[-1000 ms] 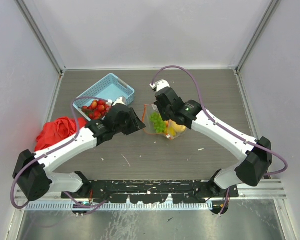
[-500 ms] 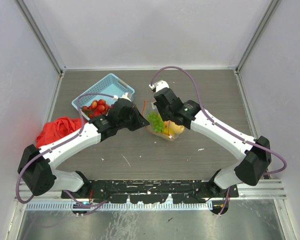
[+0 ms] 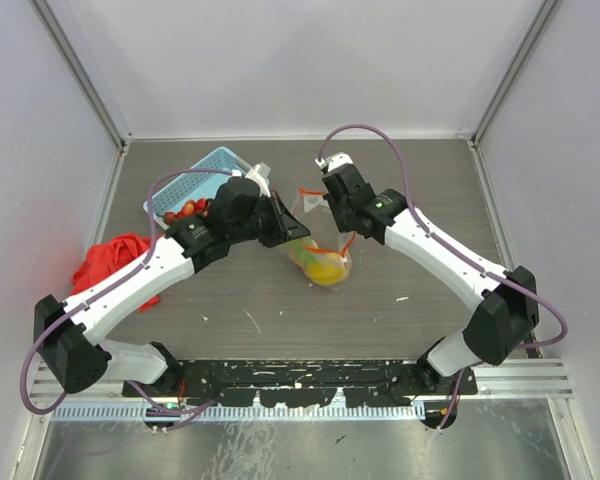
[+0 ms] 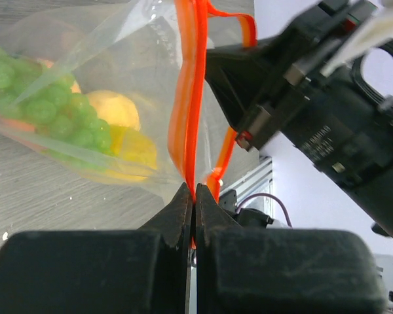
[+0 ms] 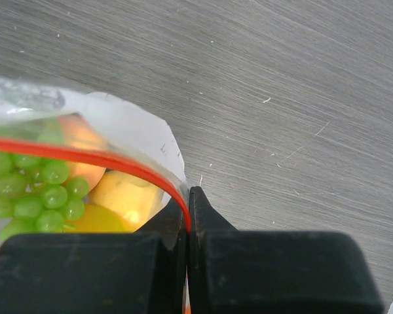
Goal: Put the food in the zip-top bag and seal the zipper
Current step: Pick up the fake fruit from the bin.
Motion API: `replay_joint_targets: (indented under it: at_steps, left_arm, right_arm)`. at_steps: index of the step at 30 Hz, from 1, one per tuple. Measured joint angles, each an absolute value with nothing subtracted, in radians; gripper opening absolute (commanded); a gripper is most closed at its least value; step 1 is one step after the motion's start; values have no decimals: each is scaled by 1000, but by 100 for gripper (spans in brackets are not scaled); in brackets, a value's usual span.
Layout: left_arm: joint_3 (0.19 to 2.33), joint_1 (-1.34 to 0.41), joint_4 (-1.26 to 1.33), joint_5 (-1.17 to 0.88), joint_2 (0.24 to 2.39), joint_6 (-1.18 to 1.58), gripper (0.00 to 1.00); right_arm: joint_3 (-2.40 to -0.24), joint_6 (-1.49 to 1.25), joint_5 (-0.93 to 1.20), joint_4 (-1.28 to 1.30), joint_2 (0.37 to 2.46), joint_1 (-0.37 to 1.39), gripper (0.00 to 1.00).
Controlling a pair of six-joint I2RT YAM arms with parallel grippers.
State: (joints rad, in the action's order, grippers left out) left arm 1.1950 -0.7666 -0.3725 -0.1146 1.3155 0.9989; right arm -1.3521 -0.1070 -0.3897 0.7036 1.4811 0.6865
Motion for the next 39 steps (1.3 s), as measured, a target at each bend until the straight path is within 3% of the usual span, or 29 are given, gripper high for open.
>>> replay_joint_targets:
  at_steps: [9, 17, 24, 39]
  left_arm:
    - [1221, -763, -418, -146, 1329, 957, 0]
    - [1204, -730, -461, -146, 1407, 926, 0]
    - [1222, -724, -522, -120, 1393, 883, 0]
    - [1242, -724, -539, -151, 1390, 851, 0]
  right_arm:
    - [-1350, -103, -337, 707, 1526, 664, 1]
    - [-1350, -91, -256, 707, 1443, 664, 1]
    - [-1350, -80, -331, 709, 1371, 659, 2]
    - [-1346, -81, -361, 712, 1415, 657, 2]
